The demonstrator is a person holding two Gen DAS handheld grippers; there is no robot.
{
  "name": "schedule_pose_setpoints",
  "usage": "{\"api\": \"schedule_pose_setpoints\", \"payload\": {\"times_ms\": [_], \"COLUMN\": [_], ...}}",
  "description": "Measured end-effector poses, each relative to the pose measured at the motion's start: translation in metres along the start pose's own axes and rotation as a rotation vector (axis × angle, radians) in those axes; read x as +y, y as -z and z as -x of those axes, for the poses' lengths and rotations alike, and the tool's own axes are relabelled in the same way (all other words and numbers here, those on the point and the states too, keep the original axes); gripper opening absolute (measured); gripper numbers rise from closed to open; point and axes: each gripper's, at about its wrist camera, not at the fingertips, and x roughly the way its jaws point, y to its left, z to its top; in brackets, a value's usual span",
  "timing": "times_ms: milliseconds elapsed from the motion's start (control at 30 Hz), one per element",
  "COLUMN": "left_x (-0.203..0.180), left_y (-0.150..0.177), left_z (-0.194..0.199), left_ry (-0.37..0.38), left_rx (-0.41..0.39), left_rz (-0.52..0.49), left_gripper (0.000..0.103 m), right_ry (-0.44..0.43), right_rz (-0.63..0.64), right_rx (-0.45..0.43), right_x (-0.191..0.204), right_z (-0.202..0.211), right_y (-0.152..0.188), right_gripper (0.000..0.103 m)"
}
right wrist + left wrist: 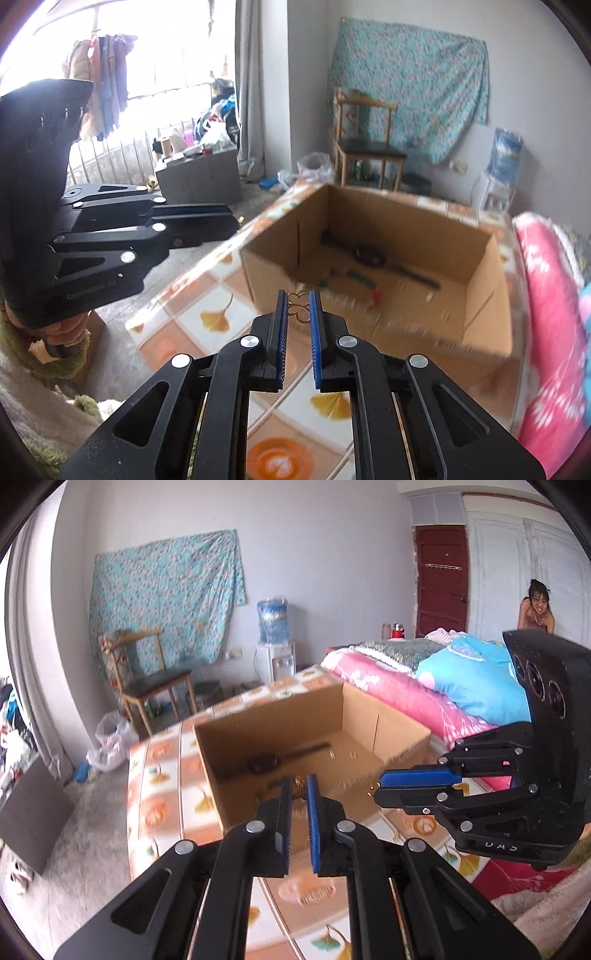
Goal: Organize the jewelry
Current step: 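Carry the gold charm over the box and open the right tool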
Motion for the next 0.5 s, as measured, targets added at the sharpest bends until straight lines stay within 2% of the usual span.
{"api": "schedule_pose_setpoints", "payload": {"times_ms": [133, 300, 367, 500], "left_x": [0.014, 0.031, 0.036, 0.038], "left_y": [-0.018, -0.033, -0.036, -0.041], "left_z": [-0.034, -0.089, -0.107, -0.141], "left_ry": [0.036, 0.057, 0.05, 0.05], "left_rx": [0.069, 0.238, 0.292, 0.402], "left_rz": [0.004, 0.022, 0.027, 0.016], "left_gripper": [0.008, 0.008, 0.008, 0.008], "right_ry": [-0.045, -0.108, -0.143, -0.185], "right_rz": [0.018, -0.021, -0.057, -0.129], "right_rx": [0.037, 0.211, 0.305, 0.436], "right_x": [-0.014, -0.039, -0.05, -0.061], "right_z": [-0.024, -0.085, -0.112, -0.15], "right_y": [-0.023, -0.047, -0.054, -0.056], "right_gripper": [0.009, 0.009, 0.009, 0.009]}}
